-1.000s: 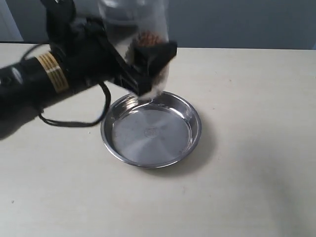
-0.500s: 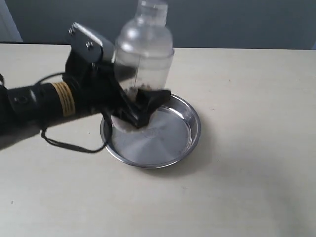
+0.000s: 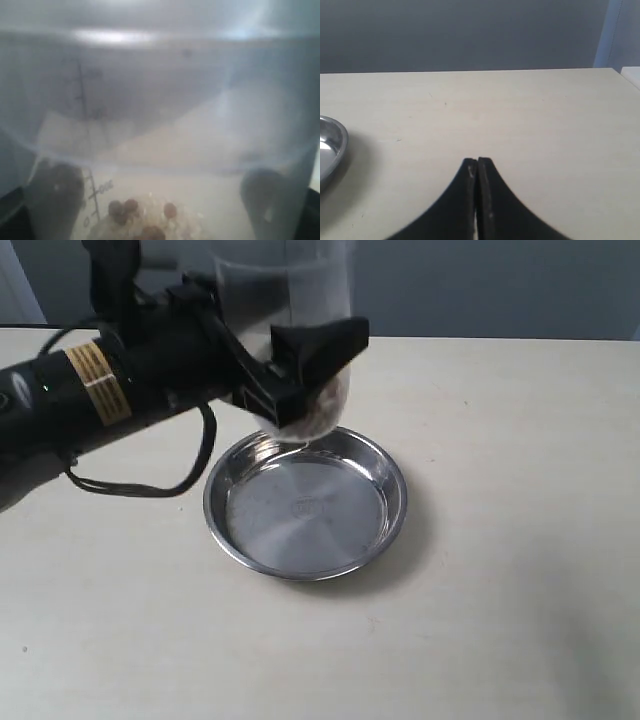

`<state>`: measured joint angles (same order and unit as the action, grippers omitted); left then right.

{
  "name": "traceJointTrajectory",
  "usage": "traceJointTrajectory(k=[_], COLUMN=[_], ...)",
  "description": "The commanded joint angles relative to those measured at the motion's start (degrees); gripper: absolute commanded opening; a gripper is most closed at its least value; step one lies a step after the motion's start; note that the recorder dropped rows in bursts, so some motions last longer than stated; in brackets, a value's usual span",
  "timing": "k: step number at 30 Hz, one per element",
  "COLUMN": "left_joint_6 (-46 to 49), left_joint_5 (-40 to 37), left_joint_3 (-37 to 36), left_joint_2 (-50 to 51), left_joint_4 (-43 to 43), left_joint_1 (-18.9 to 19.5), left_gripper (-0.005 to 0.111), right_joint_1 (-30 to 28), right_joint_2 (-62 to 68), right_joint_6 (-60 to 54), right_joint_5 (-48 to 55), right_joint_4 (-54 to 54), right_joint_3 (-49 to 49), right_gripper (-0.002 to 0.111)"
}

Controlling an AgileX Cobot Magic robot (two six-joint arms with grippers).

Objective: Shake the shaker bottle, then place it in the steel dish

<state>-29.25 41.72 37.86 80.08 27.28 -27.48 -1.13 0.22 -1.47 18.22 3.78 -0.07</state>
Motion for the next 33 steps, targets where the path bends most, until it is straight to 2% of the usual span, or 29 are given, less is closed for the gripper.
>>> traceJointTrajectory(k=[1,5,8,10,12,16,17,19,21,23,26,28,31,33], left_joint_6=[-2.5,-2.1,-1.2,-1.6,-3.1,-2.5,-1.2,1.7,2.0,0.7,1.0,1.4,3.5,0.1], left_joint_5=[-3.2,6.4,1.2,-4.3,-4.0,11.6,12.2,4.9,-3.6,-2.8,7.3,2.8,-10.8,-8.3], left_joint_3=[-2.5,-0.1,1.4,-0.7,-2.6,-2.5,-1.9,-1.6,-2.4,-3.0,-1.3,0.3,-1.2,-2.0], left_joint_2=[6.5,2.7,0.0,3.9,7.9,5.3,4.2,3.6,7.3,10.5,4.4,1.0,5.6,8.0], left_joint_4=[-0.2,1.6,1.3,1.4,0.2,1.0,0.4,-2.2,-2.4,-2.1,0.2,-0.5,-2.5,-2.4], left_joint_1=[-0.1,-0.1,-0.1,-0.1,-0.1,-0.1,-0.1,-0.2,-0.2,-0.2,-0.2,-0.3,-0.9,-0.9], left_gripper=[0.000,0.000,0.000,0.000,0.000,0.000,0.000,0.000,0.000,0.000,0.000,0.000,0.000,0.000], right_joint_1=[-0.1,-0.1,-0.1,-0.1,-0.1,-0.1,-0.1,-0.1,-0.1,-0.1,-0.1,-0.1,-0.1,-0.1], right_joint_2=[-0.2,-0.2,-0.2,-0.2,-0.2,-0.2,-0.2,-0.2,-0.2,-0.2,-0.2,-0.2,-0.2,-0.2], right_joint_6=[0.0,0.0,0.0,0.0,0.0,0.0,0.0,0.0,0.0,0.0,0.0,0.0,0.0,0.0], right_joint_5=[-0.8,-0.8,-0.8,-0.7,-0.7,-0.7,-0.7,-0.7,-0.7,-0.7,-0.7,-0.7,-0.7,-0.7], right_joint_4=[-0.1,-0.1,-0.1,-0.1,-0.1,-0.1,-0.1,-0.1,-0.1,-0.1,-0.1,-0.1,-0.1,-0.1], right_joint_3=[0.1,0.1,0.1,0.1,0.1,0.1,0.1,0.1,0.1,0.1,0.1,0.1,0.1,0.1], right_gripper=[-0.001,-0.001,-0.001,-0.001,-0.001,-0.001,-0.001,-0.001,-0.001,-0.001,-0.001,-0.001,-0.001,-0.001])
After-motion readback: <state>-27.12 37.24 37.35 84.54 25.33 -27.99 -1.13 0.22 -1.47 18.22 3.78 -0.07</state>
